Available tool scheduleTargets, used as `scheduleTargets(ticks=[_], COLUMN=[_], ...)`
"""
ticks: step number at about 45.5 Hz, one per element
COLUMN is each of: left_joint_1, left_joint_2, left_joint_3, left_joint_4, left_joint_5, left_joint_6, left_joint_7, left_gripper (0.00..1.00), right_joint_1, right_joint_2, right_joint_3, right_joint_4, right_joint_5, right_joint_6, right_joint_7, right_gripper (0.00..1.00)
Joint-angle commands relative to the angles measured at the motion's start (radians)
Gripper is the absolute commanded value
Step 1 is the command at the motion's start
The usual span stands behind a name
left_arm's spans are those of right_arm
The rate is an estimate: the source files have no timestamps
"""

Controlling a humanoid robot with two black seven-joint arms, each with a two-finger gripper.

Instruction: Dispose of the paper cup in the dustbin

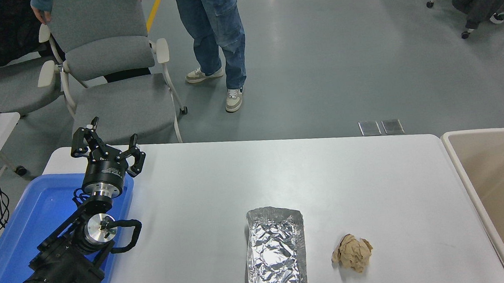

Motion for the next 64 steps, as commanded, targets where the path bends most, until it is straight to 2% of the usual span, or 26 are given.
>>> scheduleTargets(ticks=[1,7,18,25,33,45,54,64], left_joint_1=[0.0,0.0,0.0,0.0,0.0,0.0,0.001,0.0], left_joint_2=[0.0,0.0,0.0,0.0,0.0,-0.002,0.0,-0.002], left_joint_3=[0.0,0.0,0.0,0.0,0.0,0.0,0.0,0.0], left_joint_4=[0.0,0.0,0.0,0.0,0.0,0.0,0.0,0.0], left_joint_5=[0.0,0.0,0.0,0.0,0.0,0.0,0.0,0.0], left_joint_6=[0.0,0.0,0.0,0.0,0.0,0.0,0.0,0.0], left_joint_7=[0.0,0.0,0.0,0.0,0.0,0.0,0.0,0.0], left_gripper=[1.0,1.0,1.0,1.0,1.0,1.0,1.0,1.0], right_joint_1=[0.05,0.047,0.01,-0.049,-0.106,-0.178,-0.207,-0.212], right_joint_2=[-0.057,-0.041,-0.045,-0.017,0.066,0.195,0.221,0.222], right_joint_3=[0.333,0.522,0.635,0.81,0.813,0.848,0.944,0.951], right_joint_4=[0.183,0.246,0.454,0.558,0.638,0.683,0.683,0.683], right_joint_5=[0.058,0.049,0.049,0.047,0.043,-0.049,-0.114,-0.144], right_joint_6=[0.078,0.087,0.115,0.161,0.156,0.109,0.112,0.11], right_joint_7=[0.008,0.013,0.02,0.114,0.246,0.323,0.332,0.338], right_gripper=[1.0,1.0,1.0,1.0,1.0,1.0,1.0,1.0])
